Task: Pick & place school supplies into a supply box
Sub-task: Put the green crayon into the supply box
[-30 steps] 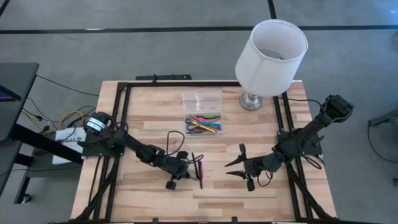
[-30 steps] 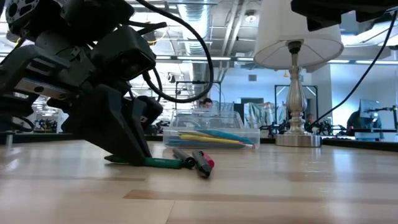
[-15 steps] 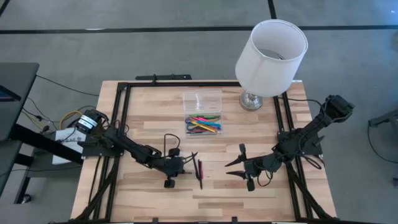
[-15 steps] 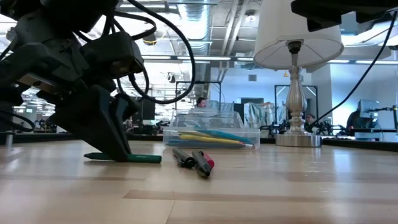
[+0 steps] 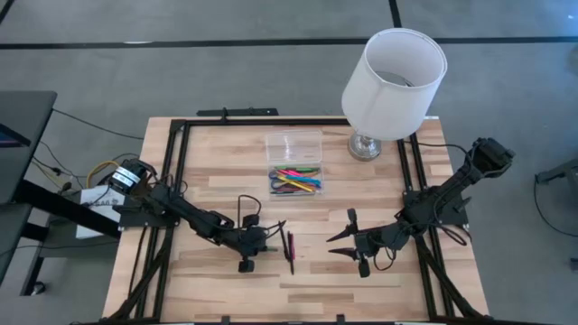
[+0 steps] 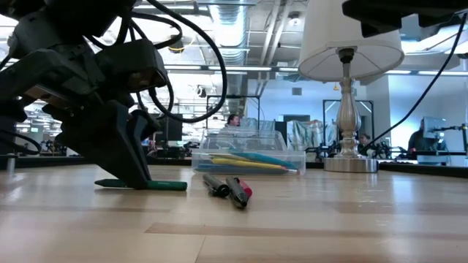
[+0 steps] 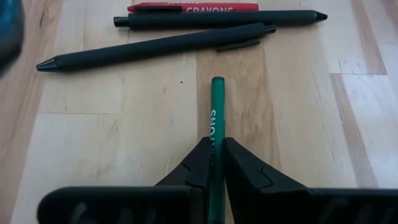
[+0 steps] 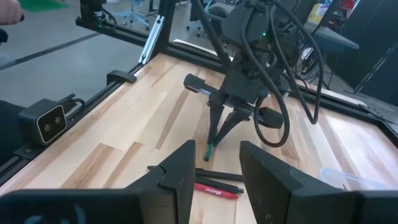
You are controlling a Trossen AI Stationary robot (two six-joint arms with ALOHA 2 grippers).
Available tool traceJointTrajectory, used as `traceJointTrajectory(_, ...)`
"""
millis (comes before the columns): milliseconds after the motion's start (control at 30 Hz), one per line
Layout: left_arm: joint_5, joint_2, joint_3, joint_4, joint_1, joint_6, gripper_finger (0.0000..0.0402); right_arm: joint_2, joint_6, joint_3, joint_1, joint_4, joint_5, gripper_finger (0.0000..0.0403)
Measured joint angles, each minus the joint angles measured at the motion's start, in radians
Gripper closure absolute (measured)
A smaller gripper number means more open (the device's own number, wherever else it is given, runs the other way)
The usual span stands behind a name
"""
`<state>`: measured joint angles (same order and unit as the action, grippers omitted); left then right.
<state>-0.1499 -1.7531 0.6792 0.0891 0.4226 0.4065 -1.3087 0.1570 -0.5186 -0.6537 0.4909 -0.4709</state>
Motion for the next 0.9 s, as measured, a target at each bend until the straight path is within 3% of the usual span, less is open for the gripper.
traceJointTrajectory(267, -0.014, 0.001, 0.0, -0.008, 0.001, -0.032, 0.0381, 0.0, 0.0, 0.0, 0.0, -0.004, 0.0, 0.0282)
traceJointTrajectory(633, -0.026, 0.012, 0.002, -0.049, 0.001, 0.071, 0.0382, 0.0, -0.003, 0.0, 0.0, -0.017, 0.0, 0.0282)
traceJointTrajectory(900, -0.116, 0.063, -0.001, -0.18, 0.036, 0.105, 0.0383, 0.0, -0.01, 0.0, 0.0, -0.02, 0.0, 0.0282)
